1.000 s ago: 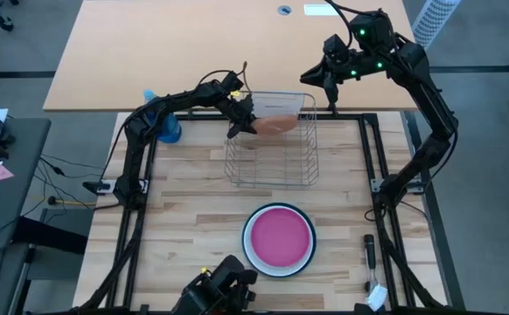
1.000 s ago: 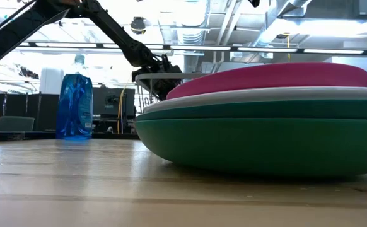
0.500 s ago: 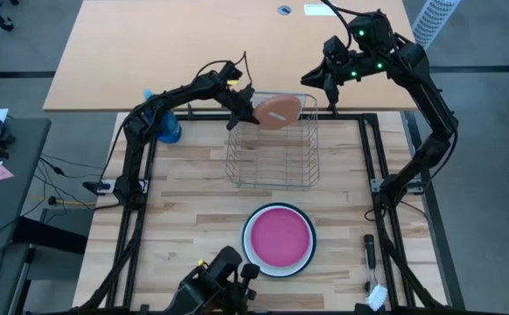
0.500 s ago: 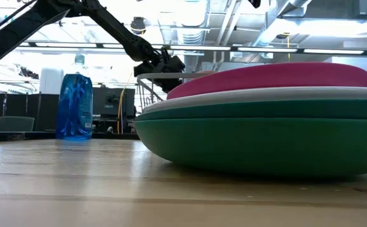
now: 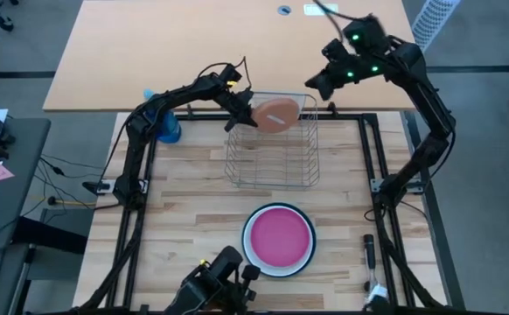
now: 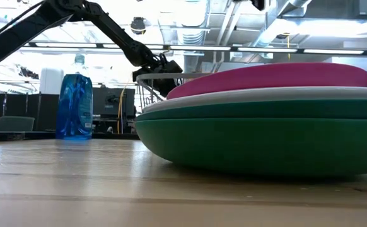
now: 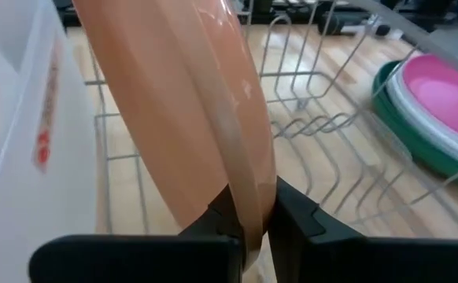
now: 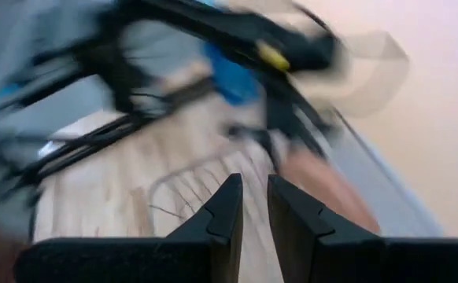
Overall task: Sort dishes
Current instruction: Put the brown plate in the dish rack
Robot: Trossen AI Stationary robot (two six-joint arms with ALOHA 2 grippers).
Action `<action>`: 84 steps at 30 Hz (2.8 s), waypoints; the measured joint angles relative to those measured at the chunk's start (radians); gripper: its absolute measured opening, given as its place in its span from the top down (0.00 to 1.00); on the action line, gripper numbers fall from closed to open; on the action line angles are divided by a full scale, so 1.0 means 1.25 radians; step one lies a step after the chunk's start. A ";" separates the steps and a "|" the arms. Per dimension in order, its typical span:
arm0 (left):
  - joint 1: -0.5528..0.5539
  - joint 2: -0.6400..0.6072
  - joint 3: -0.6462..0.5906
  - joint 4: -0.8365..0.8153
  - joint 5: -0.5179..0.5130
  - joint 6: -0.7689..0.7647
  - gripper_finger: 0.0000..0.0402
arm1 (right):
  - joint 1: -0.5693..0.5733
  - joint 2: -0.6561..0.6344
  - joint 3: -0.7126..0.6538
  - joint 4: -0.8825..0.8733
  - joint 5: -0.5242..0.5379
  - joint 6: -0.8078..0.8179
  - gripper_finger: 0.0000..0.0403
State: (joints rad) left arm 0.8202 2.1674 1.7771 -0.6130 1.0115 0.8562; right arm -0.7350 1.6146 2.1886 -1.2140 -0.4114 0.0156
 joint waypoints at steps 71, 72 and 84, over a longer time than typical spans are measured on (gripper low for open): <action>-0.041 0.024 0.000 0.079 -0.126 -0.060 0.87 | -0.221 0.244 -0.423 0.047 0.121 0.296 0.98; -0.040 0.024 0.000 0.079 -0.118 -0.071 0.90 | -0.221 0.244 -0.423 0.051 0.122 0.296 0.98; -0.027 -0.019 0.001 0.124 -0.114 -0.128 0.93 | -0.218 0.244 -0.423 0.120 0.117 0.335 0.99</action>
State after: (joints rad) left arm 0.7862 2.1434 1.7787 -0.4584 0.8689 0.6964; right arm -1.0078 1.9190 1.6596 -1.0642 -0.2652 0.4343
